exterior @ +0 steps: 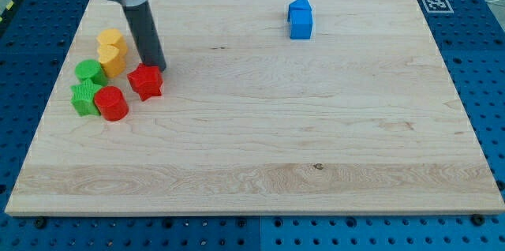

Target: Slide the red star closer to the red circle

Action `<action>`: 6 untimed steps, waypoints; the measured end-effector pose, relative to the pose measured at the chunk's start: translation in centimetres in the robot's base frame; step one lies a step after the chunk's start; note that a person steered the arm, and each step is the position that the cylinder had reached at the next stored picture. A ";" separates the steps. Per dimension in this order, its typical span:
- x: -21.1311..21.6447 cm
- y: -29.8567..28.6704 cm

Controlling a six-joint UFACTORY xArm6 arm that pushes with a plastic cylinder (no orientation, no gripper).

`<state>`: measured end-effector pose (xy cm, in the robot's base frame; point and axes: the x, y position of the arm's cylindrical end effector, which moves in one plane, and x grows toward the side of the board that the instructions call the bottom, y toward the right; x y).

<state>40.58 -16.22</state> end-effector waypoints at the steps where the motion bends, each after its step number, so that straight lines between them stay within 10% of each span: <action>1: 0.2 -0.2; 6: 4.3 2.7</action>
